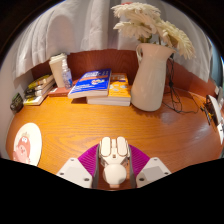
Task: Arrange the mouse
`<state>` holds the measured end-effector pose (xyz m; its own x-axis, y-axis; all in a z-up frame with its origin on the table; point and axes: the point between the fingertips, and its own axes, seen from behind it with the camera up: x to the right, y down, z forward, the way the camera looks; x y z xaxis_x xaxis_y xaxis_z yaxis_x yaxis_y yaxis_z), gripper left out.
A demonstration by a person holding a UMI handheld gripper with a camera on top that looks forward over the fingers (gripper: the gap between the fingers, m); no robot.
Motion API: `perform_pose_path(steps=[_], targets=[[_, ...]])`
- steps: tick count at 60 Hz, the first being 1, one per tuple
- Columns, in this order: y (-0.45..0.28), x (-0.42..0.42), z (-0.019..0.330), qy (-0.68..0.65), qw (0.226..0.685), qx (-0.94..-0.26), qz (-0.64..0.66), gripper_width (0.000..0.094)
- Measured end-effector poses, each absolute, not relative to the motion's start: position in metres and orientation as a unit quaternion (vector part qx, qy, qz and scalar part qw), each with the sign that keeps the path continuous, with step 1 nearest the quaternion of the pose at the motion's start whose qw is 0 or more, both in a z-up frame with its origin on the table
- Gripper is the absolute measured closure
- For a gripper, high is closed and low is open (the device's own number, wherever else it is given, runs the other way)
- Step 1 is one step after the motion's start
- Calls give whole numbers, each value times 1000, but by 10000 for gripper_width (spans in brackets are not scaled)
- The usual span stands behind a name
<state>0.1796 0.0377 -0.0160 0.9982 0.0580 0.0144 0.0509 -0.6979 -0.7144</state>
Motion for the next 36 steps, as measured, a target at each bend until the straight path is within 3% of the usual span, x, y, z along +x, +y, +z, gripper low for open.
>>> perform_pose_path(steps=[7,19,25,36], targets=[[36,180,-18,-19,367,-930,0,558],[37,180,-7,5,331,-944,-19,558],[48,169,46,33,369,-929,-26,559],[63,108,193,56,478,-876,-22,555]])
